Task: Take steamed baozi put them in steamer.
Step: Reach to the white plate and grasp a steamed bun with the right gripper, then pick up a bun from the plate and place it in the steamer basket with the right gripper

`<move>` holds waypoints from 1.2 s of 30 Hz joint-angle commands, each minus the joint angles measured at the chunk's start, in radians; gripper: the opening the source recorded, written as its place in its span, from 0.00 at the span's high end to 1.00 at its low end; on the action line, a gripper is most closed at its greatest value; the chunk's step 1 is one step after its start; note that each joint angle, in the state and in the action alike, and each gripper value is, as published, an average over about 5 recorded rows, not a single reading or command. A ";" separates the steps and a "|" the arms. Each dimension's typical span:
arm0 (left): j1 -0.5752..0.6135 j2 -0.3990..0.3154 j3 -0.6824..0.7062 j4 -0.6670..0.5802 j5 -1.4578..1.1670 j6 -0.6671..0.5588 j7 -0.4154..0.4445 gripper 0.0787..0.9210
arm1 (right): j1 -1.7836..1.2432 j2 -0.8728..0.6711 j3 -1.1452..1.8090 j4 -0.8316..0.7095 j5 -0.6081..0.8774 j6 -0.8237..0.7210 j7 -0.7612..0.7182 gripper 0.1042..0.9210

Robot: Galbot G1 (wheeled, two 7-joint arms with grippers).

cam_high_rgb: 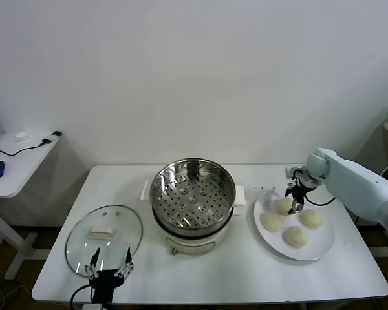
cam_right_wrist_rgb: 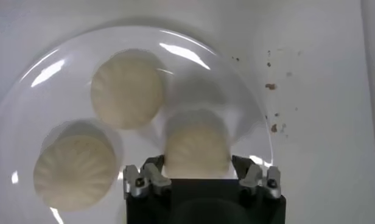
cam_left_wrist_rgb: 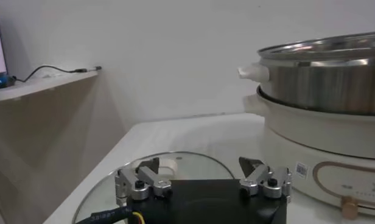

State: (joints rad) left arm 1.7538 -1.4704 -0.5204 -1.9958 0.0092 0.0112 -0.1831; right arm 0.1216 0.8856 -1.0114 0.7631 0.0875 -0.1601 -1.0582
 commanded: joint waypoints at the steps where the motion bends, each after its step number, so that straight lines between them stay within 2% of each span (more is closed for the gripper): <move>1: 0.004 -0.002 0.000 -0.006 0.006 0.003 -0.001 0.12 | 0.014 -0.003 0.003 0.014 -0.006 0.006 -0.019 0.29; 7: 0.012 -0.006 0.000 -0.017 0.011 0.007 -0.004 0.12 | 0.215 -0.080 -0.119 0.155 0.052 0.044 -0.080 0.31; 12: 0.020 0.003 0.003 -0.032 0.010 0.004 -0.005 0.12 | 0.502 -0.091 -0.273 0.310 0.180 0.108 -0.145 0.32; 18: 0.016 0.001 0.012 -0.045 0.011 0.008 -0.002 0.12 | 0.762 0.008 -0.374 0.558 0.256 0.232 -0.146 0.31; 21: 0.013 -0.002 0.016 -0.047 0.012 0.011 0.000 0.12 | 0.799 0.079 -0.395 0.702 0.316 0.273 -0.108 0.31; 24: 0.013 -0.004 0.018 -0.050 0.014 0.013 0.000 0.12 | 0.769 0.157 -0.400 0.789 0.282 0.329 -0.052 0.31; 29: 0.020 -0.003 0.019 -0.053 0.021 0.015 0.001 0.12 | 0.679 0.284 -0.422 0.748 0.057 0.535 0.051 0.31; 33: 0.022 -0.002 0.019 -0.052 0.024 0.014 0.001 0.12 | 0.552 0.370 -0.369 0.560 -0.172 0.718 0.092 0.31; 36: 0.025 -0.004 0.019 -0.054 0.026 0.015 0.001 0.12 | 0.475 0.408 -0.343 0.427 -0.264 0.781 0.105 0.31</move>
State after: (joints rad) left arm 1.7753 -1.4744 -0.5017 -2.0465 0.0324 0.0256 -0.1821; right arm 0.7257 1.0710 -1.3647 1.3560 0.1807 0.2506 -1.0649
